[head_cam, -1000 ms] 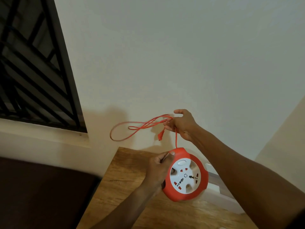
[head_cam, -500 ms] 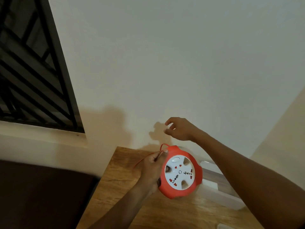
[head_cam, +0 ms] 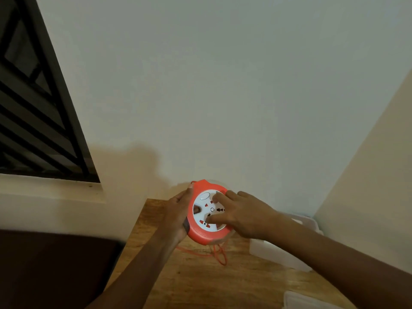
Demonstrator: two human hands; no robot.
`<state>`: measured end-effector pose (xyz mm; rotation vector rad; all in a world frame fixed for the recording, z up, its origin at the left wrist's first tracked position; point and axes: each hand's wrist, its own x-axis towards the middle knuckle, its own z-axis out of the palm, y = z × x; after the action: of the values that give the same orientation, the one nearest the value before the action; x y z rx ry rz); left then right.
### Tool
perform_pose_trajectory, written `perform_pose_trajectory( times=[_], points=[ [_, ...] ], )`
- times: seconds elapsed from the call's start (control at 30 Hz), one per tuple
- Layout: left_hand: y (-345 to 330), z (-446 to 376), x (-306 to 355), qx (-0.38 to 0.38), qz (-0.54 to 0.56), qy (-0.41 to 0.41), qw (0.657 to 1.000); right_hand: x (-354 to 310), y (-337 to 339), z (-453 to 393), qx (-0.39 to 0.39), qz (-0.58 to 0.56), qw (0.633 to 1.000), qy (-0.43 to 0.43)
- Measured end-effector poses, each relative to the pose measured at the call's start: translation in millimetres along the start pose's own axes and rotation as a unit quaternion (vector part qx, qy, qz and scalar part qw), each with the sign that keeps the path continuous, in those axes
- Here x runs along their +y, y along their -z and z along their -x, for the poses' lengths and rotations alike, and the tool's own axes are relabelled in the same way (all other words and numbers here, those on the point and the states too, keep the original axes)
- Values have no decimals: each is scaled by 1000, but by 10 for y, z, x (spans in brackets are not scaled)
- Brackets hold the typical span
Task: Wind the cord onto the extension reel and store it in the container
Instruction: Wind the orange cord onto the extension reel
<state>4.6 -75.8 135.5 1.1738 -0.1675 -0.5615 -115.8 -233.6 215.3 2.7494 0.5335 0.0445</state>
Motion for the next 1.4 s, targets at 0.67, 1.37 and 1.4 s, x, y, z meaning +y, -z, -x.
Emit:
perform_pose_trajectory(
  times=[0.67,1.37,1.4],
  points=[
    [4,11,48,35,-62,-27,997,-185,-42,-403,-46,85,994,-54],
    [-68,140,155,62,-37,-22,997,-558,-20,-374,70,-815,357,-452],
    [-64,150,173,48,-39,-17,998,-571,-15,-352,58,-799,396,-449]
  ],
)
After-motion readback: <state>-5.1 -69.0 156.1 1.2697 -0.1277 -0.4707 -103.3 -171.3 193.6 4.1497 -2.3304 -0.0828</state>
